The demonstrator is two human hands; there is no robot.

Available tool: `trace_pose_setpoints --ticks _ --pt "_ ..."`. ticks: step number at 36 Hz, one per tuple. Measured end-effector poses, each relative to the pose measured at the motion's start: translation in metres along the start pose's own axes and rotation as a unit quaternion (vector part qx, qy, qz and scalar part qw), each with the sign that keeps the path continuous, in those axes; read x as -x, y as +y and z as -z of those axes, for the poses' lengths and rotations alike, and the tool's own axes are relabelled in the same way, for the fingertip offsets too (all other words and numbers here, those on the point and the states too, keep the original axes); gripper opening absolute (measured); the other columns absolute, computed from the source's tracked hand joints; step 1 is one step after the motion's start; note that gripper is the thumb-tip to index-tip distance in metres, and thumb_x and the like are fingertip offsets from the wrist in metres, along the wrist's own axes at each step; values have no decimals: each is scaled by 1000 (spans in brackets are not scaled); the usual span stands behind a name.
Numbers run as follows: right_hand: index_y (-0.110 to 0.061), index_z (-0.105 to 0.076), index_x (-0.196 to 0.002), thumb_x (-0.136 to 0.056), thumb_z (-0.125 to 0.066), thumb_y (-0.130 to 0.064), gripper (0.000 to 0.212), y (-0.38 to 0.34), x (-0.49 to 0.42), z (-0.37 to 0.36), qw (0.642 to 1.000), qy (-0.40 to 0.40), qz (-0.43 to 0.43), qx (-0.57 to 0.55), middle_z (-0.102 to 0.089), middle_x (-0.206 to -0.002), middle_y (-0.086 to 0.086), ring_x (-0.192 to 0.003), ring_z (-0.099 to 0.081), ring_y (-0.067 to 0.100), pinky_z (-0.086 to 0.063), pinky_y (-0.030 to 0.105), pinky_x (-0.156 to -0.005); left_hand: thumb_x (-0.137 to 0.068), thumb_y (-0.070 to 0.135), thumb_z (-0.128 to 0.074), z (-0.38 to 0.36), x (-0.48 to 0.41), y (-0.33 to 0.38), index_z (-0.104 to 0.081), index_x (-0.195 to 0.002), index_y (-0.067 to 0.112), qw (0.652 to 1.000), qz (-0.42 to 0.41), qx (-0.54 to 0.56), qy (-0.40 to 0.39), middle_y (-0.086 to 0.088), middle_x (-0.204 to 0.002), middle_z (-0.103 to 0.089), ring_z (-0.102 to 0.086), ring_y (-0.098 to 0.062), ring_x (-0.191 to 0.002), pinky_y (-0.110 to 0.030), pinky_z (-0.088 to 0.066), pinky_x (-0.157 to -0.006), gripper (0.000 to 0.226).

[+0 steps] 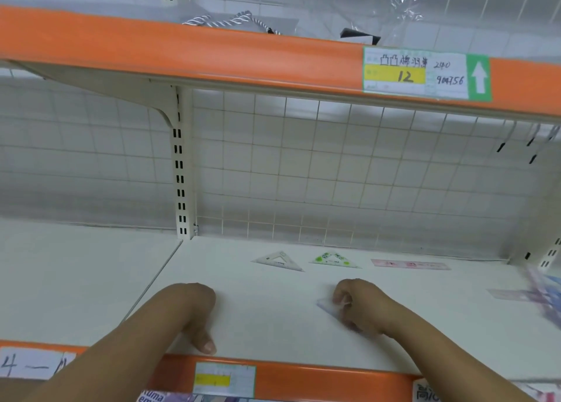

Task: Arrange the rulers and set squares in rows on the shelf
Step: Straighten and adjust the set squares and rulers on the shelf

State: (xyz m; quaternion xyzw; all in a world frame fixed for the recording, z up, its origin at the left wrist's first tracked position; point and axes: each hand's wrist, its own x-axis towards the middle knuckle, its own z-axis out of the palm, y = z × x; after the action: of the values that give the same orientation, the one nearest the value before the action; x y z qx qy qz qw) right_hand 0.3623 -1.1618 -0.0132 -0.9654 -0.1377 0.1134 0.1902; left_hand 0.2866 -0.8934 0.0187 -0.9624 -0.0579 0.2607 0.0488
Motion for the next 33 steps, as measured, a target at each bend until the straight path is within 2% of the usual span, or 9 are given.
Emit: trace_pose_setpoints --ticks 5,8,11,15,17,20,24,29,33 --pt "-11 -55 -102 -88 -49 8 24 -7 -4 3 964 -37 -15 -262 -58 -74 4 -51 -56 7 -42 15 -46 -84 41 -69 0 -2 0 -44 -136 0 1000 1 7 -11 -13 -136 -51 -58 -26 -114 -6 -23 -24 70" --pt "-9 -50 -86 -83 -60 9 20 -15 -8 5 950 -32 1 -311 -64 -54 0 -41 -56 8 -39 17 -42 -85 41 -68 1 -2 1 -45 -134 -1 1000 0 3 -11 -14 -136 -51 -59 -24 -104 -6 -23 -23 69" --pt "-14 -48 -73 -81 -70 -2 26 -22 -14 5 947 -7 11 -322 -60 -48 -5 -41 -49 9 -36 16 -42 -85 41 -68 1 -3 1 -47 -132 -2 1000 -7 -3 -12 -15 -134 -53 -57 -21 -96 -6 -24 -24 67" --pt "-14 -56 -72 -89 -55 -2 20 -31 -26 4 949 2 18 -316 -61 -60 -2 -45 -46 9 -34 19 -44 -84 42 -69 -1 -8 -1 -51 -128 -1 1000 -6 0 -3 -14 -131 -57 -60 -27 -112 -14 -34 -44 64" --pt "-13 -59 -84 -95 -42 0 24 -35 -33 2 944 -2 1 -330 -59 -70 5 -41 -47 7 -36 16 -41 -82 43 -70 -3 -12 -3 -51 -129 0 1000 -12 7 1 -13 -131 -56 -57 -27 -118 -22 -47 -68 66" --pt "-15 -57 -101 -101 -31 -7 27 -41 -46 -4 938 -1 -24 -347 -53 -74 5 -40 -50 8 -44 17 -43 -80 45 -72 -5 -16 -5 -49 -131 1 1000 -13 8 -2 -12 -132 -54 -55 -27 -119 -29 -43 -95 71" --pt "-19 -47 -114 -99 -37 -16 19 -46 -64 -14 937 -20 -48 -345 -51 -82 4 -54 -55 17 -45 26 -50 -82 43 -71 -4 -19 -5 -45 -135 1 1000 -13 18 5 -12 -136 -50 -51 -27 -123 -29 -40 -99 73" --pt "-23 -30 -133 -74 -79 -26 77 -50 -80 -21 960 -28 -18 -280 -51 -112 5 -71 -51 15 -44 23 -52 -81 43 -72 -6 -23 -5 -48 -133 1 1000 -8 17 0 -12 -136 -52 -52 -28 -123 -28 -40 -98 72" --pt "-15 -33 -133 -75 -78 -27 75 -56 -96 -21 984 45 26 -169 -45 -121 6 -95 -50 19 -41 22 -67 -80 42 -73 -6 -24 -5 -50 -131 0 1000 -6 13 2 -13 -133 -54 -54 -28 -120 -28 -41 -96 70"
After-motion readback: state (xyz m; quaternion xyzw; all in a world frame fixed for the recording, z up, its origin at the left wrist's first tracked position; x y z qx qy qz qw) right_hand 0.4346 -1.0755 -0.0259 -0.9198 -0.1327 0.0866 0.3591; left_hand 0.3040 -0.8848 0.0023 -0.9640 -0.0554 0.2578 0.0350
